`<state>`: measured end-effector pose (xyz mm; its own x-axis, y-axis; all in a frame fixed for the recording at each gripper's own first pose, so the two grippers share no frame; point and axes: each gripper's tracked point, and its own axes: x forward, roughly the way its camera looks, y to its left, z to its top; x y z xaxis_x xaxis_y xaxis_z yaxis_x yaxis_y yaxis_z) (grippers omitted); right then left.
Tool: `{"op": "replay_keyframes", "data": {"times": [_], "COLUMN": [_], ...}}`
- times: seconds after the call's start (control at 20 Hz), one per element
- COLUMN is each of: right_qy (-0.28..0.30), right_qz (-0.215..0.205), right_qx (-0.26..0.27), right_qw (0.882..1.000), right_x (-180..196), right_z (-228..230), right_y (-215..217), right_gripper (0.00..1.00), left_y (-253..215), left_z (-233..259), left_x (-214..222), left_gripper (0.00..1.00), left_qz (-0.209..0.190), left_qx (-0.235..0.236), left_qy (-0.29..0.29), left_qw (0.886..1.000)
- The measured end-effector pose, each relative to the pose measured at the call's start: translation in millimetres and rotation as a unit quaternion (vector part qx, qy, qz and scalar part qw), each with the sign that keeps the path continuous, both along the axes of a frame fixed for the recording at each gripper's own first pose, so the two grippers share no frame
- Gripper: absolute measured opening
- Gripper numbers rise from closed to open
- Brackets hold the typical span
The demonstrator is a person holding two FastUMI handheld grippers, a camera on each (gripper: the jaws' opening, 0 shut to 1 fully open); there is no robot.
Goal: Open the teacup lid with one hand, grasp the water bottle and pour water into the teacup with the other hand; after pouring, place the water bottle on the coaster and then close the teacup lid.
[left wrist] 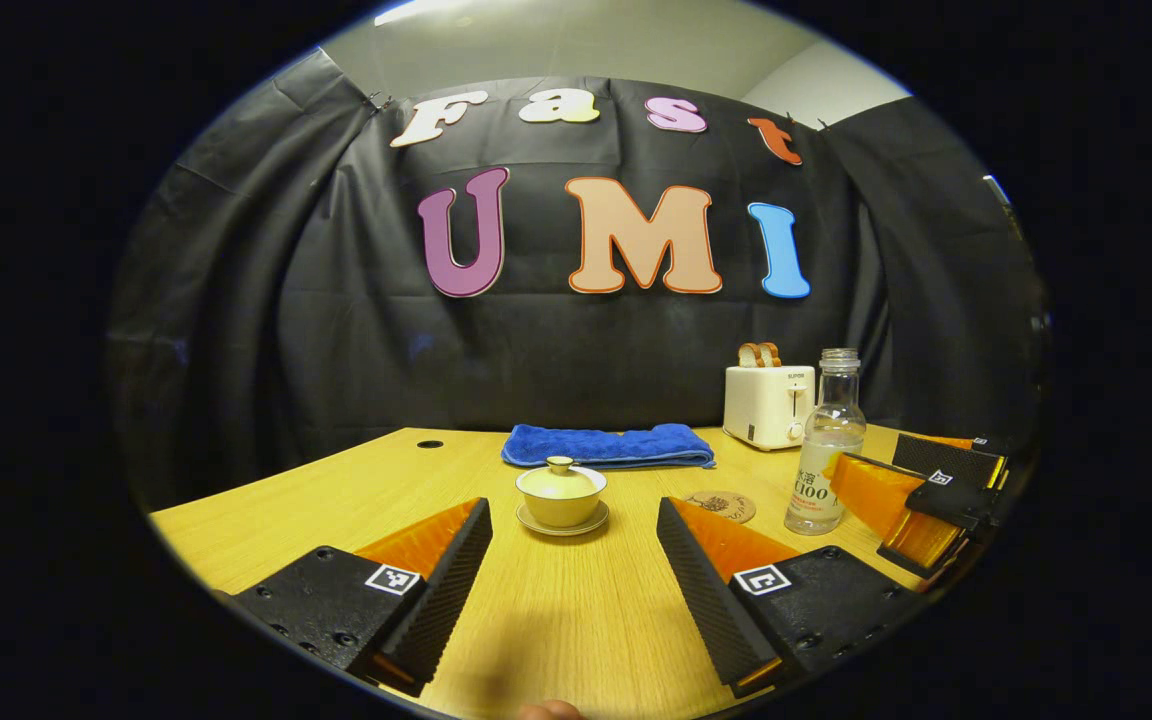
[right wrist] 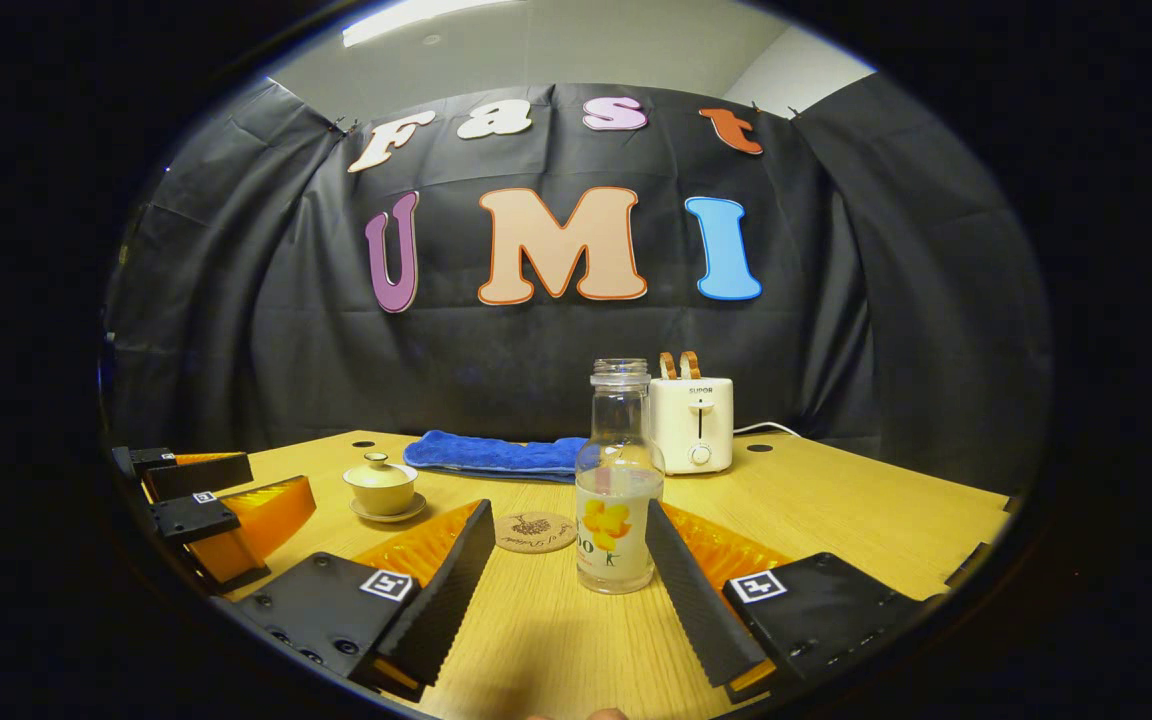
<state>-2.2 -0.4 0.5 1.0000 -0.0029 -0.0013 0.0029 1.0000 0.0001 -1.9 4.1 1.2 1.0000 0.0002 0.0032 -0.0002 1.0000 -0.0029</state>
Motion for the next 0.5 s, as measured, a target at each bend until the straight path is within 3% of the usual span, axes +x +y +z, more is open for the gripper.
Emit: {"op": "replay_keyframes", "data": {"times": [0.05, 0.5], "right_qy": [0.000, 0.000], "right_qz": [0.000, 0.000], "right_qx": [0.000, 0.000], "right_qw": [1.000, 1.000], "right_x": [0, 1], "right_z": [0, 0], "right_y": [0, -1], "right_gripper": [0.95, 1.00], "left_y": [0, 1], "left_z": [0, 0], "left_x": [-1, 11], "left_gripper": [0.97, 0.97], "left_qz": [0.000, -0.001], "left_qx": [0.000, 0.000], "left_qy": [0.000, -0.002], "left_qw": [1.000, 1.000]}}
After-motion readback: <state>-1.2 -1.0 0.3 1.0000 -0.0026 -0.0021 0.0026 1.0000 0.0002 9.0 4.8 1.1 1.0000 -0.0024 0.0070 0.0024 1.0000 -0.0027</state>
